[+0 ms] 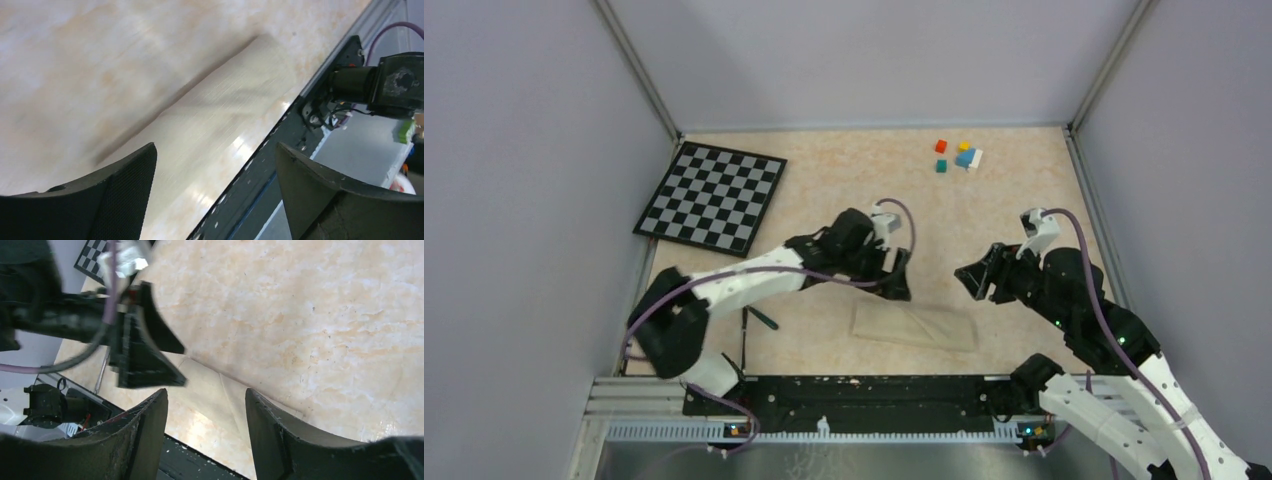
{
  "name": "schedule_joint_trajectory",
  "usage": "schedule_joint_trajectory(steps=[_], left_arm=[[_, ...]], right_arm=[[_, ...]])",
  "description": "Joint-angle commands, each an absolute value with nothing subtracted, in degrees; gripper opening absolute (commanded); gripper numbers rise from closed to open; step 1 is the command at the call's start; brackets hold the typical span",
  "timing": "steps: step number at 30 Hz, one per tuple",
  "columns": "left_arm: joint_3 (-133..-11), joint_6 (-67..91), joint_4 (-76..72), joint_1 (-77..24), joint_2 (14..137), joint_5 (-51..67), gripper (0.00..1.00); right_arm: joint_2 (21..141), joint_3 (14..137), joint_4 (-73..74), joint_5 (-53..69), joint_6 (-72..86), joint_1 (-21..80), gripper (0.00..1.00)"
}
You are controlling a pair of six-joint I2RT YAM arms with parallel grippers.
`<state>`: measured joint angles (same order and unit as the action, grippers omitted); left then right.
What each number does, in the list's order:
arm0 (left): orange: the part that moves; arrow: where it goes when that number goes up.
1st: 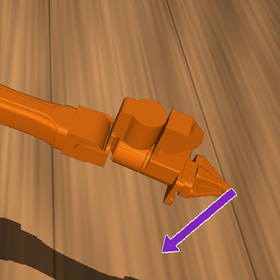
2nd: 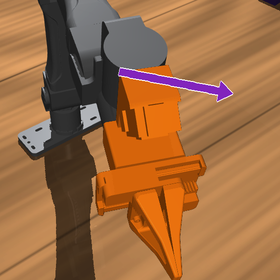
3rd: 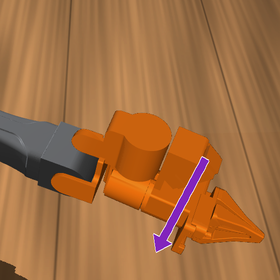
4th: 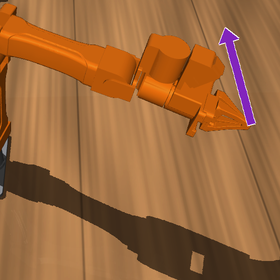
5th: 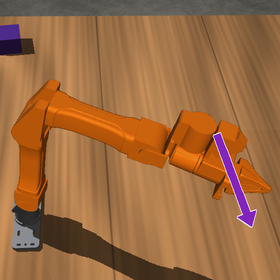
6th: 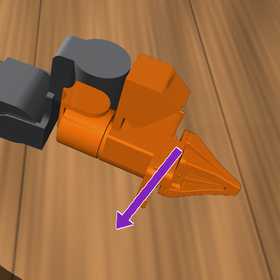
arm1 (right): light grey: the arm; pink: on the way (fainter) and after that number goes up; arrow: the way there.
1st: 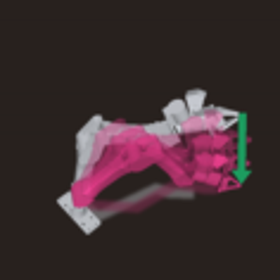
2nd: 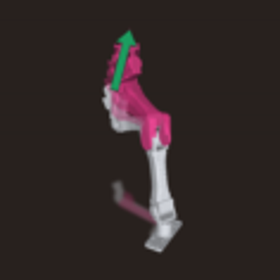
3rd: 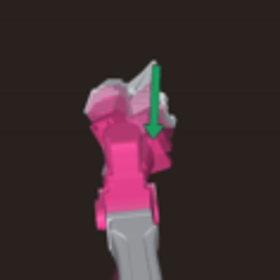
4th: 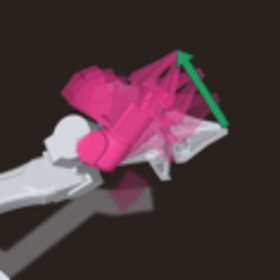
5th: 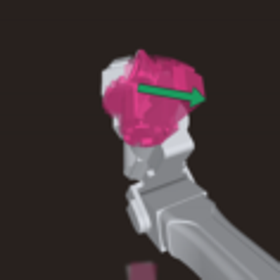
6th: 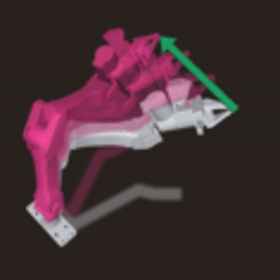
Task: Fold the napkin into a case and place the utensils inside
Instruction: Move the smaller rectangle folded napkin to the center of the board.
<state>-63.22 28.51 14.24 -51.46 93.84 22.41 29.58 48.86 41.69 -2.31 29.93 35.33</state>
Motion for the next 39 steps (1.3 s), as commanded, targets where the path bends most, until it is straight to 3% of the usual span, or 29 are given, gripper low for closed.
schedule_joint_trajectory(steps=[1,6,10,14,19,21,26,39], left_arm=[[-48.0,32.3,20.7,-45.6,77.4,17.9,0.90],[-32.4,43.2,13.0,-41.6,63.5,18.3,0.88],[-28.1,49.1,6.0,-41.6,61.8,15.8,0.87],[-27.5,50.4,2.4,-41.4,66.7,12.5,0.83],[-28.3,51.0,-2.9,-41.9,74.2,17.3,0.69],[-28.5,51.3,-5.4,-43.5,76.5,18.6,0.59],[-32.0,53.8,-8.4,-49.9,82.2,16.7,0.47],[-53.1,59.0,-16.7,-61.1,106.7,17.4,0.40]], right_arm=[[29.1,51.3,40.8,-1.7,29.1,34.8,0.58],[28.9,50.9,38.9,-0.2,30.1,34.9,0.58],[29.1,51.1,38.0,1.6,30.5,34.8,0.58],[29.1,50.9,37.7,2.6,30.9,34.8,0.58],[28.8,50.7,37.7,2.7,30.9,34.9,0.58],[28.7,50.5,37.3,2.9,31.0,34.9,0.58],[28.7,50.2,36.2,3.1,30.7,34.9,0.58],[27.9,50.8,37.7,2.1,29.7,34.9,0.58]])
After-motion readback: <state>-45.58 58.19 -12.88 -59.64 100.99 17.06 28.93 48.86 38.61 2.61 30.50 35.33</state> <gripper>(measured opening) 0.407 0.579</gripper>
